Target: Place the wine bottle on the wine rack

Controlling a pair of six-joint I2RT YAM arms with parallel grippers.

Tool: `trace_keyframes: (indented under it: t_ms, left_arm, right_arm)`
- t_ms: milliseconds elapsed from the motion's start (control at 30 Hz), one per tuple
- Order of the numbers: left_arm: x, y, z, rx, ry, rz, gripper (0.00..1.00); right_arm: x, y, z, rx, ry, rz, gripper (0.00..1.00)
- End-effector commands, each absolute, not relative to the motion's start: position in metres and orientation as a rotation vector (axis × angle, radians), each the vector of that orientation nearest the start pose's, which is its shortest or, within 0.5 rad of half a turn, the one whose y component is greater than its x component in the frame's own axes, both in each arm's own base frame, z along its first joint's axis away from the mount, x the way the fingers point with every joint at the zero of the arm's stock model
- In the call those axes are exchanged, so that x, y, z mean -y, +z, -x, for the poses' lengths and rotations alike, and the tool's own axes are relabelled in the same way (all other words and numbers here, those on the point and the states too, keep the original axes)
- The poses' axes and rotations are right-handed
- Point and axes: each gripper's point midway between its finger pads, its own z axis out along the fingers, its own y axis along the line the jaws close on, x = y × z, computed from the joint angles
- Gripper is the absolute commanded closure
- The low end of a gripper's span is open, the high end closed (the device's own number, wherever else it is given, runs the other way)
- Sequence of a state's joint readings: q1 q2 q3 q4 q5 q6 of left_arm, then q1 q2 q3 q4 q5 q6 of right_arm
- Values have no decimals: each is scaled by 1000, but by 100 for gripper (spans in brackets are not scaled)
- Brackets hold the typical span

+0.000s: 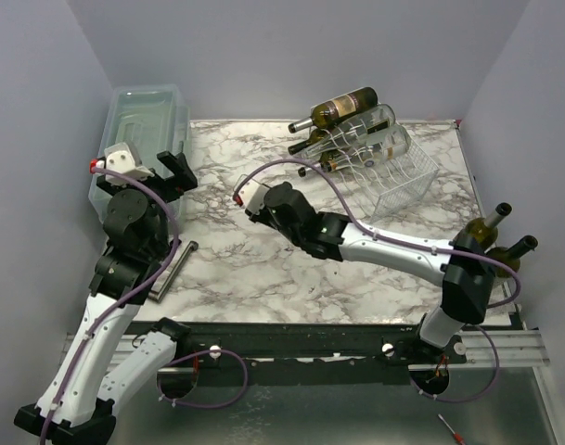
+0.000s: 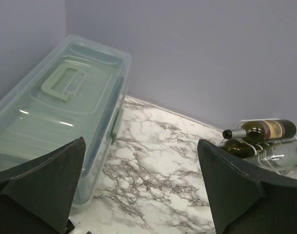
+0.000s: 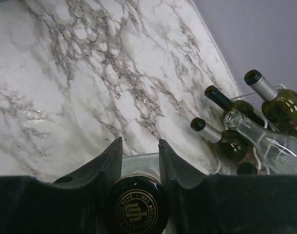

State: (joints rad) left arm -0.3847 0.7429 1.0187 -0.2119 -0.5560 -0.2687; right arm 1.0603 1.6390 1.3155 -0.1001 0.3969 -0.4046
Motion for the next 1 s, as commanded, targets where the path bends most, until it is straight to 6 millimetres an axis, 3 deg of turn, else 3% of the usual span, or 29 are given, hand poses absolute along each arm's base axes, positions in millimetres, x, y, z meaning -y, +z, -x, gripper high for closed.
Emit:
trace_keyframes:
  t_ms: [0, 267, 433, 767, 967]
  left_arm:
    - [1, 403, -273, -1413, -42, 446, 1]
    - [-6, 406, -267, -1386, -39, 481, 1]
    - [-5, 407, -266, -1382, -50, 478, 1]
    - [-2, 410, -264, -1376, -80, 467, 1]
    - [-5, 412, -261, -1366, -74, 476, 1]
  right_arm:
    - [-378, 250, -341, -1508, -240, 1089, 99]
    - [-387, 235, -356, -1461, -489, 1083, 99]
    - [-379, 232, -365, -1414, -689, 1064, 100]
    - [-395, 203, -368, -1257, -790, 1320, 99]
    - [-400, 180, -369, -1254, -789, 1408, 99]
